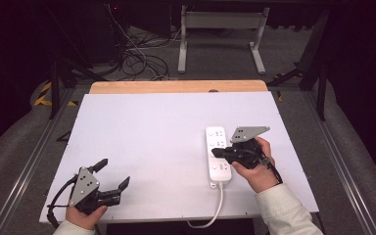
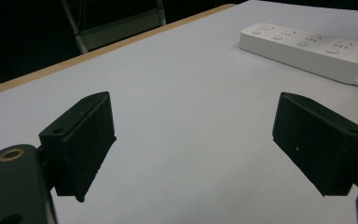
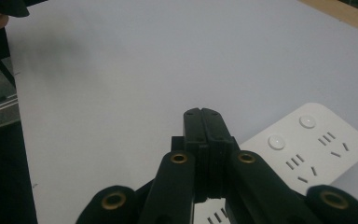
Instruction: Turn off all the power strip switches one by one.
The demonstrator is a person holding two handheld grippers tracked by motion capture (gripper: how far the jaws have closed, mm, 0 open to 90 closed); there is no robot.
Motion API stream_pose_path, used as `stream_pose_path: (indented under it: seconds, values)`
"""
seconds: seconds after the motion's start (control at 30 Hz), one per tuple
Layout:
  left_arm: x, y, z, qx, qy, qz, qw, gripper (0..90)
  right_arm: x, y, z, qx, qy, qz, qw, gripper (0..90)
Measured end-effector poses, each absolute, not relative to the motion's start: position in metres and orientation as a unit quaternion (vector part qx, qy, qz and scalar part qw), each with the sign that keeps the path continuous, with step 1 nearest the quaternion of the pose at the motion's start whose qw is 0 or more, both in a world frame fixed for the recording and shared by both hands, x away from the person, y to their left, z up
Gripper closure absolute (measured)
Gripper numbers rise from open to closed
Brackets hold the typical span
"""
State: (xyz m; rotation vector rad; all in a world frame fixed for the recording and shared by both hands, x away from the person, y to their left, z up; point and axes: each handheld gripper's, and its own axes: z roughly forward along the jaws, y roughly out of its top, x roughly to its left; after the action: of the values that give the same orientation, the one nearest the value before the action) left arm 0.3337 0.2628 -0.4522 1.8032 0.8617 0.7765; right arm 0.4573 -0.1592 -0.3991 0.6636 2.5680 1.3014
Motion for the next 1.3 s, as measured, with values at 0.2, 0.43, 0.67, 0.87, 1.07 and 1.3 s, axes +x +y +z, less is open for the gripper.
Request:
stream_pose_path:
  seconds: [0.2, 0.43, 0.67, 0.87, 1.07, 1.3]
  values:
    - [0.333, 0.263, -0.452, 0.739, 0.352, 0.318, 0.479, 13.5, 0.466, -0.154, -0.403, 0.233, 0.868, 0.431, 0.083, 90.0]
    - [0.333, 0.263, -0.452, 0.740, 0.351, 0.319, 0.478, 13.5, 0.469, -0.153, -0.404, 0.233, 0.885, 0.395, 0.080, 90.0]
    - [0.333, 0.263, -0.452, 0.741, 0.350, 0.319, 0.477, 13.5, 0.472, -0.145, -0.407, 0.218, 0.912, 0.337, 0.078, 90.0]
    - [0.334, 0.263, -0.452, 0.742, 0.349, 0.320, 0.475, 13.5, 0.475, -0.138, -0.410, 0.209, 0.927, 0.301, 0.073, 90.0]
    - [0.334, 0.262, -0.453, 0.743, 0.349, 0.316, 0.476, 13.5, 0.477, -0.137, -0.414, 0.215, 0.932, 0.287, 0.059, 90.0]
    - [0.334, 0.262, -0.453, 0.744, 0.348, 0.315, 0.475, 13.5, 0.479, -0.137, -0.422, 0.225, 0.932, 0.280, 0.047, 90.0]
